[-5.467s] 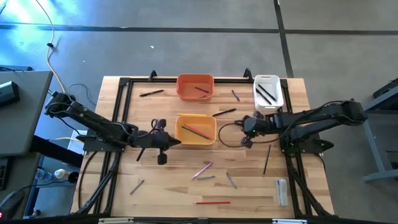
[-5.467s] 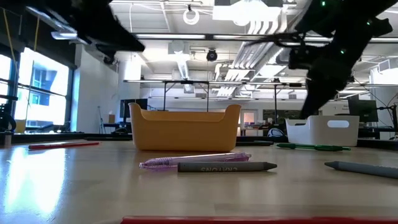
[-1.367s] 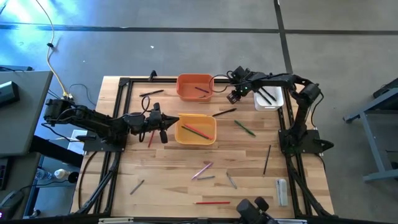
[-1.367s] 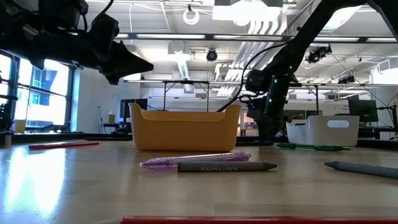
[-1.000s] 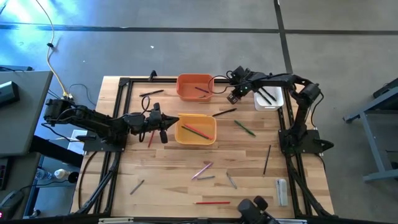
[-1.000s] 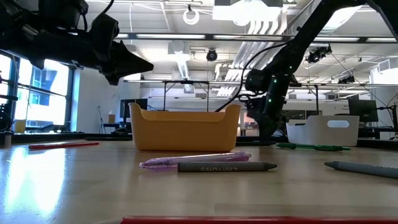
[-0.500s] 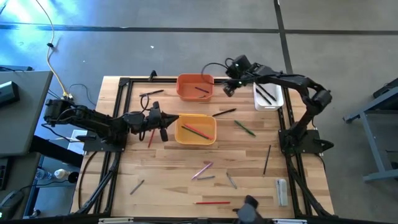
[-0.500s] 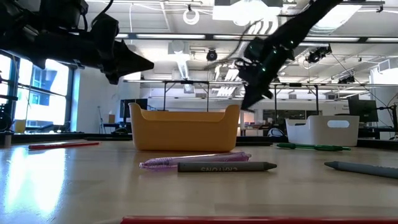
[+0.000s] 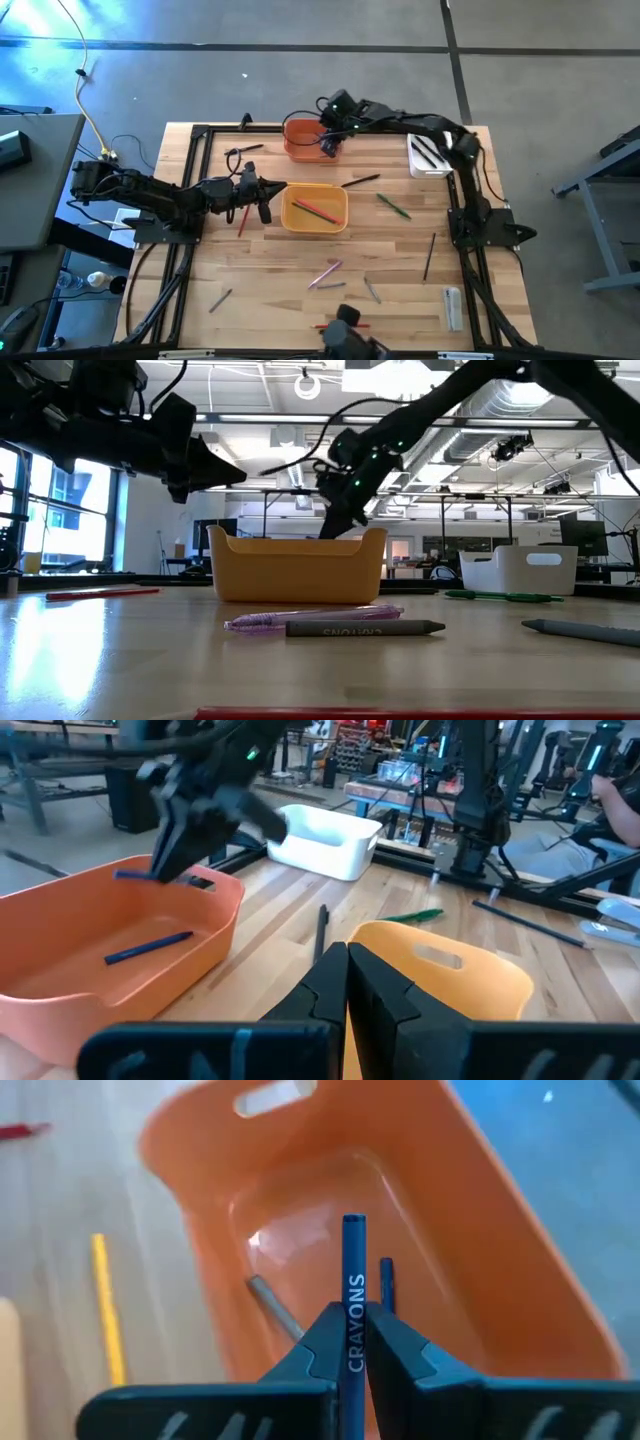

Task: Sort crayons/erasers/pens/pencils in bins
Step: Put the blue crayon into the orange bin, then put the yellow pencil into the yellow bin

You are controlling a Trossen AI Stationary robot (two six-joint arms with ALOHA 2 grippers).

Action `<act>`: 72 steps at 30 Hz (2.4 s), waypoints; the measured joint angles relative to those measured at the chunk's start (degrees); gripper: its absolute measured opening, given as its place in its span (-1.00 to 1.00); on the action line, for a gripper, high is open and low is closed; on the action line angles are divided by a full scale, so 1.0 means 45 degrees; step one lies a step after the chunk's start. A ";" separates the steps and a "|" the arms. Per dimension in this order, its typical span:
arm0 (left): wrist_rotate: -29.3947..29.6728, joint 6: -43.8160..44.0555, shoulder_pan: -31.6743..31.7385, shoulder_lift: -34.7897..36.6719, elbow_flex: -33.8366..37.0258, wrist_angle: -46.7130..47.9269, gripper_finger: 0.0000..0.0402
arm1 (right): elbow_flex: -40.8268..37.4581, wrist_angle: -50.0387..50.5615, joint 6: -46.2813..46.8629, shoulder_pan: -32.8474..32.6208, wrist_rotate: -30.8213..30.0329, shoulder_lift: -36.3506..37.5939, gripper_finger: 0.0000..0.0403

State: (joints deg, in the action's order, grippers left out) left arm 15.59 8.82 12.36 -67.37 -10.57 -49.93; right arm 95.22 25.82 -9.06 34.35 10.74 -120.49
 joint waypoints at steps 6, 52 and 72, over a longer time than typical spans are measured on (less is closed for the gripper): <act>0.0010 0.0005 0.0000 0.0000 0.0000 0.0096 -1.00 | 0.1456 0.0851 0.0242 0.0164 -0.0040 -0.1493 -0.94; -0.7070 -0.1723 0.6398 -0.1816 0.0586 0.1276 -0.93 | -0.5917 -0.2930 0.0992 0.0048 -0.0183 0.5297 -0.99; -0.7553 -0.3575 0.6606 -0.6626 -0.1631 0.1241 -0.26 | -0.6203 -0.2845 0.0818 -0.0020 -0.0223 0.6559 -1.00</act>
State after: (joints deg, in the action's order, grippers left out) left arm -18.40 -7.27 42.09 -97.19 -17.91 -44.35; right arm 67.31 13.02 -5.38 34.26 9.74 -90.98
